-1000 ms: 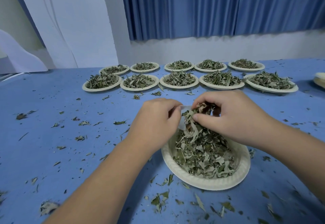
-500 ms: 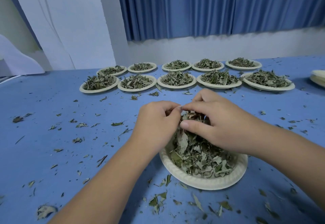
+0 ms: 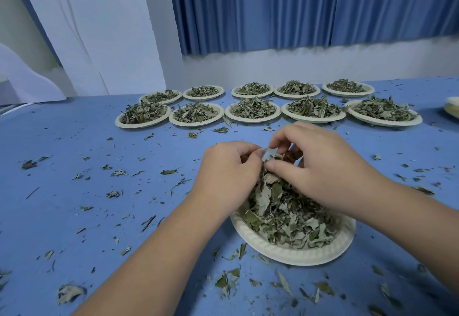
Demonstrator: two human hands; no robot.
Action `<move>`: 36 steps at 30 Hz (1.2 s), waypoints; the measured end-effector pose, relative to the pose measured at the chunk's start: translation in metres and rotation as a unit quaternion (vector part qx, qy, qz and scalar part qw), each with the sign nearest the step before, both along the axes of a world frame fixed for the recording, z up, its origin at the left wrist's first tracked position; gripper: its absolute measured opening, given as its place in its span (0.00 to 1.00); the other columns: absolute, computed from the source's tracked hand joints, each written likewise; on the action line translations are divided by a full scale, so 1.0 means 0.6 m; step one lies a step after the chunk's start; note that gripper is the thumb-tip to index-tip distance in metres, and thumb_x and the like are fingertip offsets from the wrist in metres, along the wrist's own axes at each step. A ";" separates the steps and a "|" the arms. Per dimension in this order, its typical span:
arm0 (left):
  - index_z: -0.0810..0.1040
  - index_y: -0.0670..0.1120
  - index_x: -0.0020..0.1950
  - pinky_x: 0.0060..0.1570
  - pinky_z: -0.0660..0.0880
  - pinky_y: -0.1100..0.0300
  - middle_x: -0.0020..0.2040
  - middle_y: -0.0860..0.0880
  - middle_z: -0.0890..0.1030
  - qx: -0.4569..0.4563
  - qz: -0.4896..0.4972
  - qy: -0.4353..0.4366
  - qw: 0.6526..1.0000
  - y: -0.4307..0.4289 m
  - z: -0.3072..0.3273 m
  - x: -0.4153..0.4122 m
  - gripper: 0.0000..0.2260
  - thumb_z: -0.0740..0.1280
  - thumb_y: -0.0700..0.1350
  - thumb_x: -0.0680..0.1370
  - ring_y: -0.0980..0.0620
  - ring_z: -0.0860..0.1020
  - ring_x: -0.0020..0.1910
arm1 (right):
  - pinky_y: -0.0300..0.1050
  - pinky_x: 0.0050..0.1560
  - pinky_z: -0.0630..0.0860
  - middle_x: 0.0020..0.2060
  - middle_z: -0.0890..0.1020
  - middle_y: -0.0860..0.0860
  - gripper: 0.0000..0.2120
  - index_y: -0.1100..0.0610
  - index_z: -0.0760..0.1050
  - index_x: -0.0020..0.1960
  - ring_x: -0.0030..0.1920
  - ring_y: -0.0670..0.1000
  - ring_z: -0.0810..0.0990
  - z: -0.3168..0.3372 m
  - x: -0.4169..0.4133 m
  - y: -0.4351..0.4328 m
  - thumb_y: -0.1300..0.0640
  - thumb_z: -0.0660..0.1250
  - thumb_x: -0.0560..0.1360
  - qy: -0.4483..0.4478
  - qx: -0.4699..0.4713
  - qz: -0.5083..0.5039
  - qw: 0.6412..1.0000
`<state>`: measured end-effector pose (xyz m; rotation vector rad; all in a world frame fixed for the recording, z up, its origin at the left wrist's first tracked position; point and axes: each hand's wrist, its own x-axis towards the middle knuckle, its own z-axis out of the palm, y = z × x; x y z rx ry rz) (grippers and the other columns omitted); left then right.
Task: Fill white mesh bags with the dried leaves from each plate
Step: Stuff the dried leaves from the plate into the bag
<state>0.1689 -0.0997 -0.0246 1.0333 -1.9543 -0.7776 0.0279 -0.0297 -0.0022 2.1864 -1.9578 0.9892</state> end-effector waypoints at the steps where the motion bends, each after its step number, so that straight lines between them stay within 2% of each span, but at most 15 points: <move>1: 0.86 0.52 0.45 0.26 0.67 0.71 0.30 0.60 0.80 0.002 -0.001 -0.001 1.000 0.000 0.000 0.000 0.07 0.68 0.49 0.78 0.61 0.75 0.27 | 0.31 0.39 0.68 0.40 0.75 0.40 0.10 0.46 0.73 0.47 0.43 0.39 0.74 0.000 0.000 0.000 0.45 0.68 0.68 -0.001 -0.006 -0.005 1.000; 2: 0.86 0.52 0.45 0.27 0.68 0.71 0.30 0.59 0.80 0.005 -0.001 0.000 1.000 0.000 0.000 0.000 0.07 0.68 0.48 0.78 0.61 0.76 0.29 | 0.31 0.40 0.68 0.39 0.76 0.40 0.12 0.46 0.72 0.46 0.42 0.39 0.75 -0.001 0.001 0.000 0.42 0.69 0.66 -0.002 -0.011 -0.009 1.000; 5: 0.86 0.52 0.44 0.28 0.68 0.72 0.30 0.60 0.80 0.009 -0.005 0.005 1.000 0.002 0.001 0.001 0.08 0.67 0.47 0.78 0.63 0.75 0.30 | 0.43 0.41 0.73 0.36 0.77 0.41 0.16 0.47 0.72 0.42 0.40 0.41 0.75 -0.004 0.001 0.000 0.37 0.67 0.62 0.008 -0.027 -0.016 0.999; 9: 0.86 0.52 0.44 0.28 0.69 0.70 0.30 0.59 0.81 0.018 -0.009 0.007 1.000 0.003 0.003 0.002 0.08 0.67 0.47 0.78 0.61 0.76 0.29 | 0.44 0.40 0.71 0.34 0.75 0.43 0.17 0.50 0.75 0.38 0.39 0.42 0.74 -0.005 -0.001 -0.002 0.38 0.72 0.61 0.019 -0.033 0.026 0.999; 11: 0.86 0.53 0.44 0.28 0.69 0.70 0.31 0.59 0.81 0.015 -0.009 0.003 1.000 0.004 0.003 0.001 0.09 0.67 0.47 0.78 0.59 0.77 0.31 | 0.42 0.40 0.71 0.35 0.76 0.44 0.15 0.52 0.79 0.38 0.38 0.43 0.74 -0.004 -0.004 -0.003 0.42 0.76 0.61 0.009 -0.033 0.045 0.998; 14: 0.86 0.53 0.43 0.30 0.70 0.69 0.34 0.58 0.83 0.019 -0.013 0.004 1.000 0.005 0.003 0.001 0.09 0.67 0.47 0.78 0.59 0.78 0.33 | 0.31 0.40 0.70 0.39 0.79 0.44 0.13 0.51 0.84 0.42 0.39 0.43 0.77 -0.001 -0.009 -0.001 0.45 0.77 0.62 -0.033 -0.010 0.067 0.997; 16: 0.86 0.53 0.42 0.31 0.72 0.67 0.33 0.59 0.82 0.027 -0.018 0.011 0.999 0.003 0.002 0.002 0.09 0.66 0.47 0.78 0.60 0.78 0.32 | 0.29 0.43 0.71 0.42 0.80 0.43 0.10 0.49 0.84 0.46 0.42 0.40 0.78 0.001 -0.012 0.001 0.46 0.75 0.66 -0.057 0.009 0.081 0.995; 18: 0.85 0.53 0.42 0.29 0.69 0.70 0.28 0.61 0.79 0.026 -0.019 0.014 0.999 0.003 0.003 0.003 0.09 0.66 0.47 0.78 0.63 0.76 0.29 | 0.28 0.44 0.71 0.43 0.80 0.42 0.07 0.47 0.84 0.48 0.43 0.39 0.78 0.001 -0.016 0.001 0.50 0.70 0.71 -0.057 0.021 0.079 0.995; 20: 0.85 0.53 0.40 0.27 0.66 0.71 0.26 0.60 0.78 0.023 -0.020 0.016 0.999 0.005 0.003 0.004 0.10 0.66 0.47 0.79 0.63 0.73 0.27 | 0.28 0.44 0.70 0.44 0.80 0.42 0.08 0.47 0.83 0.50 0.44 0.39 0.77 -0.001 -0.017 0.000 0.54 0.68 0.74 -0.036 0.028 0.060 0.997; 23: 0.84 0.53 0.37 0.28 0.68 0.67 0.27 0.55 0.79 0.032 -0.024 0.023 0.999 0.007 0.004 0.003 0.12 0.66 0.46 0.79 0.59 0.73 0.27 | 0.26 0.41 0.67 0.40 0.80 0.42 0.07 0.47 0.83 0.48 0.42 0.36 0.75 -0.003 -0.013 -0.003 0.56 0.68 0.74 -0.007 0.012 0.028 1.000; 26: 0.84 0.53 0.37 0.25 0.67 0.67 0.28 0.53 0.80 0.039 -0.024 0.024 0.999 0.009 0.004 0.001 0.12 0.67 0.47 0.79 0.57 0.72 0.26 | 0.25 0.39 0.65 0.33 0.77 0.39 0.03 0.49 0.81 0.43 0.39 0.32 0.73 -0.005 -0.008 -0.006 0.57 0.70 0.72 -0.016 -0.019 -0.004 1.000; 29: 0.84 0.53 0.38 0.25 0.66 0.68 0.26 0.56 0.79 0.044 -0.027 0.023 0.998 0.009 0.004 -0.001 0.11 0.67 0.48 0.79 0.59 0.70 0.24 | 0.29 0.38 0.67 0.32 0.77 0.42 0.05 0.51 0.77 0.40 0.37 0.39 0.74 -0.008 -0.005 -0.010 0.55 0.73 0.70 -0.026 -0.029 -0.029 0.999; 32: 0.85 0.53 0.40 0.28 0.70 0.63 0.27 0.58 0.78 0.040 -0.027 0.023 0.999 0.009 0.003 -0.001 0.09 0.67 0.48 0.78 0.59 0.72 0.27 | 0.30 0.39 0.66 0.36 0.76 0.44 0.05 0.53 0.79 0.39 0.39 0.40 0.73 -0.006 -0.003 -0.009 0.54 0.74 0.69 -0.026 -0.022 -0.021 0.999; 34: 0.85 0.53 0.42 0.31 0.72 0.62 0.29 0.59 0.80 0.044 -0.026 0.030 0.998 0.008 0.002 0.000 0.09 0.67 0.47 0.78 0.60 0.75 0.29 | 0.36 0.43 0.69 0.39 0.77 0.45 0.06 0.53 0.81 0.41 0.41 0.42 0.74 -0.003 -0.003 -0.006 0.50 0.71 0.71 -0.021 -0.012 -0.012 1.000; 36: 0.86 0.53 0.42 0.31 0.72 0.64 0.30 0.60 0.80 0.053 -0.026 0.035 0.998 0.007 0.003 0.001 0.09 0.67 0.47 0.78 0.63 0.76 0.30 | 0.42 0.47 0.72 0.41 0.77 0.45 0.13 0.50 0.83 0.46 0.43 0.43 0.75 0.002 -0.004 0.001 0.44 0.65 0.71 -0.022 0.016 0.005 1.000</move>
